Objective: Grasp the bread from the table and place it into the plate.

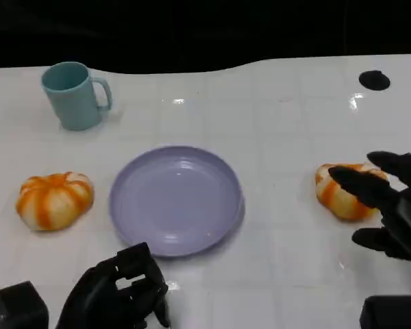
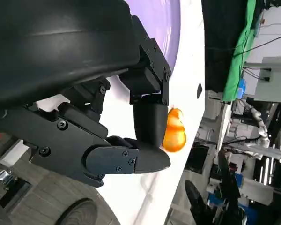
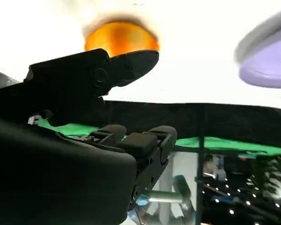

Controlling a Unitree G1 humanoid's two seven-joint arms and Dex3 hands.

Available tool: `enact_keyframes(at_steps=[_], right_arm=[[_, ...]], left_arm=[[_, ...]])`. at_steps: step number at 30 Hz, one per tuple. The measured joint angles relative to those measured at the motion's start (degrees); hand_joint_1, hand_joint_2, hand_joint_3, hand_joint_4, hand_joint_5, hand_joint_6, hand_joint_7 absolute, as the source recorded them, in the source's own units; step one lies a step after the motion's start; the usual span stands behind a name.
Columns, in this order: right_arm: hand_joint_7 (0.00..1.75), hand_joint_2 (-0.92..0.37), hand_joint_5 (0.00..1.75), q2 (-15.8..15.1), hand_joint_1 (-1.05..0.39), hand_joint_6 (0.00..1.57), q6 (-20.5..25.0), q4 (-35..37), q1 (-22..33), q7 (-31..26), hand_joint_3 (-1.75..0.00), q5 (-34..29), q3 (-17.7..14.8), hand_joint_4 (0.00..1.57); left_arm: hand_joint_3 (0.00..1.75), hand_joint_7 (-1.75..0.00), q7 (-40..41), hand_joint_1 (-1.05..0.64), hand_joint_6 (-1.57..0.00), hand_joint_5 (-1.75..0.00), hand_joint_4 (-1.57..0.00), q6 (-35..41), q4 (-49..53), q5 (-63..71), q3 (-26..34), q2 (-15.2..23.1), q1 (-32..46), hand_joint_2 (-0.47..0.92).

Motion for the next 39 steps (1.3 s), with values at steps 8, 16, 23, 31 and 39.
enact_keyframes(at_steps=[8, 16, 23, 31, 39], right_arm=[[0.00, -0.88, 0.51, 0.00, -0.61, 0.31, 3.56, 1.40, -3.29, 2.53, 0.00, -1.45, 1.05, 0.01], [0.00, -0.89, 0.50, 0.00, -0.60, 0.30, 4.03, 4.20, -5.24, 2.54, -0.01, -1.74, 3.20, 0.00], [0.00, -0.90, 0.49, 0.04, -0.60, 0.29, 4.05, 6.80, -6.78, 2.53, 0.00, -1.60, 5.12, 0.00], [0.01, -0.87, 0.48, 1.75, -0.58, 0.32, 5.88, 12.47, -10.65, 2.12, 0.00, -2.48, 8.77, 0.06], [0.01, -0.84, 0.34, 3.61, -0.52, 0.36, 5.77, 22.40, -15.58, -1.37, 0.00, -2.46, 11.64, 0.19]], left_arm=[[0.46, -1.47, -0.27, -0.60, -0.72, -1.75, -0.79, 0.36, -0.71, -0.18, -0.10, -0.15, 0.32, 0.79], [0.45, -1.46, -0.19, -0.60, -0.74, -1.75, -0.77, 0.36, -1.15, 0.09, -0.39, -0.54, 0.65, 0.79], [0.45, -1.46, 0.14, -0.60, -0.73, -1.75, -0.77, 0.88, -3.29, 0.16, -0.65, -0.51, 1.70, 0.79], [0.45, -1.45, 0.14, -0.59, -0.73, -1.75, -0.78, 2.13, -4.29, 0.02, -0.53, -0.35, 2.18, 0.80], [0.44, -1.44, 0.13, -0.60, -0.74, -1.75, -0.79, 2.10, -4.28, 0.00, -0.25, -0.16, 2.16, 0.80]])
